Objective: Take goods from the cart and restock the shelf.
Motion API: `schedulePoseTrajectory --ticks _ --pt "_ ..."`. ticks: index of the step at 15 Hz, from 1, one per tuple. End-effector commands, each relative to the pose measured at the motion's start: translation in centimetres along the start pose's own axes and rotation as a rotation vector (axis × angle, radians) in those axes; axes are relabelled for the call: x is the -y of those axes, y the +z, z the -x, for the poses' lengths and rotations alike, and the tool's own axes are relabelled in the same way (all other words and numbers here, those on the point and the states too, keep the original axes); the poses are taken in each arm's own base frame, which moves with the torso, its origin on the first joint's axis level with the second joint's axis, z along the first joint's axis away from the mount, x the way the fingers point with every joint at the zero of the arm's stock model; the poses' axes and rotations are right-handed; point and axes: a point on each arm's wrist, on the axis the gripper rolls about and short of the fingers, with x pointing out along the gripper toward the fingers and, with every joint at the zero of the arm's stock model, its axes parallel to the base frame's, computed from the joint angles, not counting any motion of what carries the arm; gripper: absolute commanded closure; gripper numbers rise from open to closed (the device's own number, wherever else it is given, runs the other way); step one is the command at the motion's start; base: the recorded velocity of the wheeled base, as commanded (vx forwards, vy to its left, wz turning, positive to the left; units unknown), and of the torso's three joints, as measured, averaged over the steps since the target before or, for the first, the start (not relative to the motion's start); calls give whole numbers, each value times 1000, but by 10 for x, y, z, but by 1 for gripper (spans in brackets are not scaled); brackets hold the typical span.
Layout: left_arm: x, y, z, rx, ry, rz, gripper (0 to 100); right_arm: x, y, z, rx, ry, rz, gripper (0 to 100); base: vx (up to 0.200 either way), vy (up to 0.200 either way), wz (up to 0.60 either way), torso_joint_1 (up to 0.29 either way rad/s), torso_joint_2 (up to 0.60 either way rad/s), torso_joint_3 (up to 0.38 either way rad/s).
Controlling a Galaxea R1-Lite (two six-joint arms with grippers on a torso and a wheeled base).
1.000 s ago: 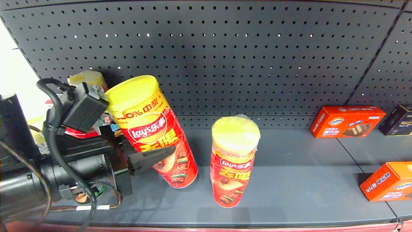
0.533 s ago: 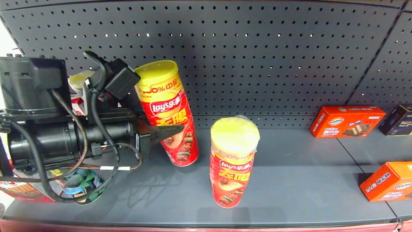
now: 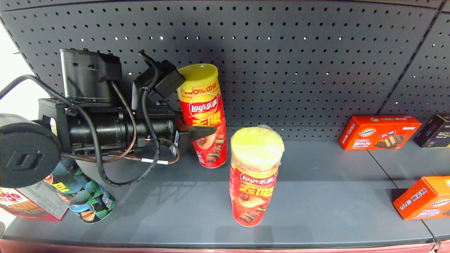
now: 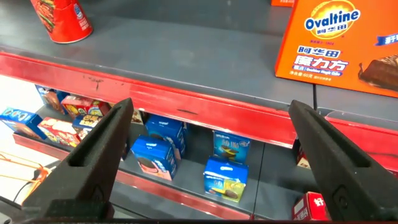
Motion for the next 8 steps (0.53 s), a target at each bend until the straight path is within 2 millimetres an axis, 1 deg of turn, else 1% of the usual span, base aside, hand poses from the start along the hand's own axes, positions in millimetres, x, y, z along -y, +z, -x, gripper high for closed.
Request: schedulePoseTrajectory --ticks 1,3,4,5,6,8 --pt "-7 -2 -12 -11 -8 5 100 0 0 0 -1 1 0 0 0 0 0 0 0 0" --pt "-9 -1 -18 -2 -36 4 100 0 0 0 -1 1 0 0 0 0 0 0 0 0" --pt "-13 0 -26 -1 -39 4 100 0 0 0 -1 1 0 0 0 0 0 0 0 0" --pt "-15 -2 -31 -11 -41 9 100 0 0 0 -1 1 0 0 0 0 0 0 0 0" --pt "-15 -2 -31 -11 -43 10 100 0 0 0 -1 1 0 0 0 0 0 0 0 0" --pt "-20 -6 -48 -25 -53 -43 100 0 0 0 -1 1 0 0 0 0 0 0 0 0"
